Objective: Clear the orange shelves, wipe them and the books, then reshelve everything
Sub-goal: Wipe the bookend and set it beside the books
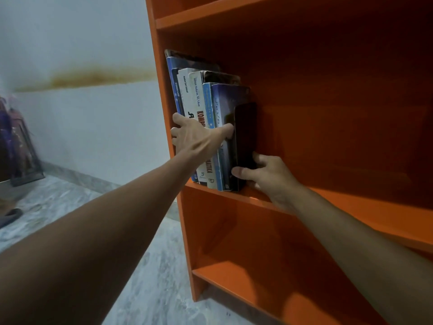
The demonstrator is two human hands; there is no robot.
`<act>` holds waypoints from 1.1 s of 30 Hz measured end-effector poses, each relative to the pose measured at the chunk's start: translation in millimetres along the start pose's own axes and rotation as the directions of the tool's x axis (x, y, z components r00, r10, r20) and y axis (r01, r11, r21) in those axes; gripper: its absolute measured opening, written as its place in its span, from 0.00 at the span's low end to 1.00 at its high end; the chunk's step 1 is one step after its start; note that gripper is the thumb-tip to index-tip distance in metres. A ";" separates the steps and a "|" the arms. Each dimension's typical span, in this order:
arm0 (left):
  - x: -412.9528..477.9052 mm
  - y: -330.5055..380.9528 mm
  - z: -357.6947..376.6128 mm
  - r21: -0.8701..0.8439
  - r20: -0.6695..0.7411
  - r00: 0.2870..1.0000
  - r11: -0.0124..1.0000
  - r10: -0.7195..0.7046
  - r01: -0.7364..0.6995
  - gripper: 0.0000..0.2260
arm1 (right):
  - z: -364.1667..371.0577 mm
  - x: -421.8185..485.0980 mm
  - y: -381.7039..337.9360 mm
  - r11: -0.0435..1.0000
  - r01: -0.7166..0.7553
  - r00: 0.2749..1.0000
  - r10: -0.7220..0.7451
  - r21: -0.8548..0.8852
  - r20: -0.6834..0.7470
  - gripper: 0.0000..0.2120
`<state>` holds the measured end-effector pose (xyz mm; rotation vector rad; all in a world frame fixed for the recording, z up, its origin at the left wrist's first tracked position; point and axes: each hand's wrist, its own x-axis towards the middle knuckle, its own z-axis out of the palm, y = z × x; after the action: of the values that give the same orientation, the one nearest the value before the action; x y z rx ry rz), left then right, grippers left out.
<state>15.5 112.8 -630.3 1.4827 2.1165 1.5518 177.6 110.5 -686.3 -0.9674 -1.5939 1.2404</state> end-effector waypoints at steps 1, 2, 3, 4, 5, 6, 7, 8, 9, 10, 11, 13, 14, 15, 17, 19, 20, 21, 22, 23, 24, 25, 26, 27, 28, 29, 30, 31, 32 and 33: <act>-0.8 -1.0 -2.4 0.015 0.008 1.000 1.000 0.018 -0.018 0.52 | 0.2 2.0 -0.4 0.996 -0.012 1.000 0.011 0.086 0.021 0.17; -1.2 -2.2 -5.2 0.035 0.015 0.999 0.999 0.034 -0.035 0.51 | 1.8 4.7 -0.5 0.987 -0.027 0.999 0.022 0.161 0.031 0.16; -1.7 -3.2 -8.3 0.058 0.023 0.999 0.997 0.046 -0.047 0.50 | 5.3 8.2 -0.1 0.973 -0.035 0.999 0.029 0.228 0.030 0.16; -2.8 -4.3 -11.5 0.077 0.026 0.998 0.995 0.055 -0.056 0.50 | 10.3 11.6 0.1 0.967 -0.039 0.999 0.033 0.254 0.024 0.16; -3.9 -5.8 -14.8 0.090 0.026 0.998 0.994 0.061 -0.064 0.51 | 17.0 15.4 0.8 0.963 -0.042 0.999 0.038 0.268 0.020 0.17; -5.4 -7.4 -17.6 0.096 0.019 0.997 0.993 0.073 -0.074 0.51 | 23.8 17.9 1.3 0.964 -0.045 0.999 0.042 0.261 0.016 0.19; -7.1 -8.8 -20.2 0.096 0.009 0.996 0.991 0.090 -0.090 0.52 | 30.1 20.2 1.8 0.967 -0.044 0.999 0.040 0.250 0.019 0.20; -8.4 -10.4 -22.2 0.090 -0.002 0.994 0.990 0.110 -0.110 0.52 | 34.4 22.4 2.6 0.973 -0.041 0.999 0.039 0.228 0.012 0.20; -9.4 -12.0 -23.8 0.081 -0.010 0.991 0.988 0.130 -0.129 0.52 | 37.7 23.3 3.0 0.978 -0.036 0.999 0.036 0.206 0.006 0.20; -8.8 -13.3 -24.9 0.072 -0.012 0.989 0.987 0.147 -0.145 0.53 | 38.6 24.3 4.0 0.983 -0.031 0.999 0.032 0.180 -0.006 0.19; -7.7 -14.4 -26.2 0.067 -0.008 0.987 0.985 0.161 -0.160 0.53 | 39.1 24.8 5.0 0.987 -0.023 1.000 0.026 0.156 -0.016 0.18; -4.0 -18.3 -30.6 0.060 0.017 0.983 0.982 0.181 -0.182 0.53 | 40.3 25.4 6.6 0.994 -0.006 0.999 0.010 0.109 -0.039 0.16; -2.0 -20.7 -33.3 0.057 0.037 0.981 0.980 0.188 -0.190 0.53 | 41.9 25.7 7.2 0.996 0.004 0.999 0.000 0.089 -0.051 0.16; -1.0 -22.6 -36.2 0.057 0.056 0.980 0.979 0.192 -0.196 0.53 | 43.8 25.9 8.0 0.998 0.012 0.998 -0.008 0.068 -0.065 0.17; -1.1 -23.5 -39.7 0.066 0.069 0.980 0.980 0.184 -0.189 0.53 | 47.7 25.7 7.4 1.000 0.022 0.995 -0.020 0.019 -0.100 0.18; -4.7 -21.7 -40.8 0.070 0.075 0.986 0.986 0.149 -0.154 0.53 | 50.3 23.9 4.9 0.999 0.009 0.989 -0.015 -0.038 -0.148 0.21; -6.7 -20.3 -41.1 0.062 0.082 0.989 0.990 0.124 -0.129 0.54 | 51.2 22.7 3.8 0.998 -0.010 0.984 -0.002 -0.066 -0.179 0.21; -8.7 -19.3 -42.0 0.052 0.096 0.991 0.994 0.095 -0.101 0.54 | 51.9 20.9 2.8 0.996 -0.027 0.980 0.008 -0.089 -0.199 0.22; -10.6 -18.8 -43.4 0.047 0.116 0.991 0.996 0.070 -0.076 0.54 | 52.3 20.4 2.7 0.993 -0.043 0.976 0.018 -0.111 -0.218 0.21; -12.9 -18.6 -45.2 0.049 0.141 0.989 0.997 0.051 -0.059 0.53 | 53.1 18.1 1.3 0.989 -0.054 0.972 0.020 -0.140 -0.232 0.19; -15.3 -19.1 -47.4 0.051 0.169 0.985 0.998 0.039 -0.048 0.52 | 54.0 16.8 0.2 0.982 -0.066 0.969 0.021 -0.177 -0.246 0.17; -18.6 -20.1 -50.0 0.052 0.199 0.979 0.998 0.035 -0.046 0.49 | 55.4 15.0 -1.2 0.973 -0.076 0.966 0.018 -0.219 -0.259 0.16; -22.1 -22.2 -52.7 0.053 0.226 0.973 0.997 0.038 -0.051 0.46 | 56.7 14.0 -1.5 0.964 -0.090 0.963 0.019 -0.250 -0.270 0.15; -25.8 -24.7 -55.7 0.055 0.249 0.967 0.996 0.049 -0.065 0.43 | 58.3 11.4 -2.7 0.956 -0.102 0.958 0.020 -0.274 -0.286 0.14; -30.0 -27.1 -59.6 0.056 0.270 0.961 0.995 0.062 -0.080 0.41 | 60.5 9.3 -3.2 0.948 -0.117 0.951 0.022 -0.295 -0.309 0.13; -34.8 -30.0 -63.7 0.056 0.289 0.954 0.994 0.074 -0.094 0.38 | 63.7 4.4 -5.1 0.937 -0.130 0.941 0.014 -0.323 -0.339 0.12; -40.2 -34.0 -67.9 0.057 0.306 0.948 0.992 0.086 -0.109 0.36 | 67.9 -0.8 -6.7 0.921 -0.147 0.928 0.002 -0.361 -0.373 0.11; -46.5 -38.6 -72.3 0.064 0.326 0.941 0.990 0.095 -0.122 0.35 | 73.6 -8.4 -9.4 0.895 -0.165 0.914 -0.020 -0.415 -0.406 0.11; -53.4 -43.7 -76.4 0.079 0.351 0.931 0.988 0.100 -0.136 0.34 | 79.7 -16.7 -11.2 0.859 -0.189 0.897 -0.045 -0.475 -0.439 0.12; -60.9 -49.5 -80.1 0.097 0.377 0.920 0.984 0.105 -0.152 0.34 | 86.2 -27.7 -13.3 0.818 -0.216 0.881 -0.071 -0.533 -0.467 0.13</act>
<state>-31.7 14.7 -657.2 1.8213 1.9554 1.0757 104.0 56.1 -688.7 -1.5893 -1.5538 0.4810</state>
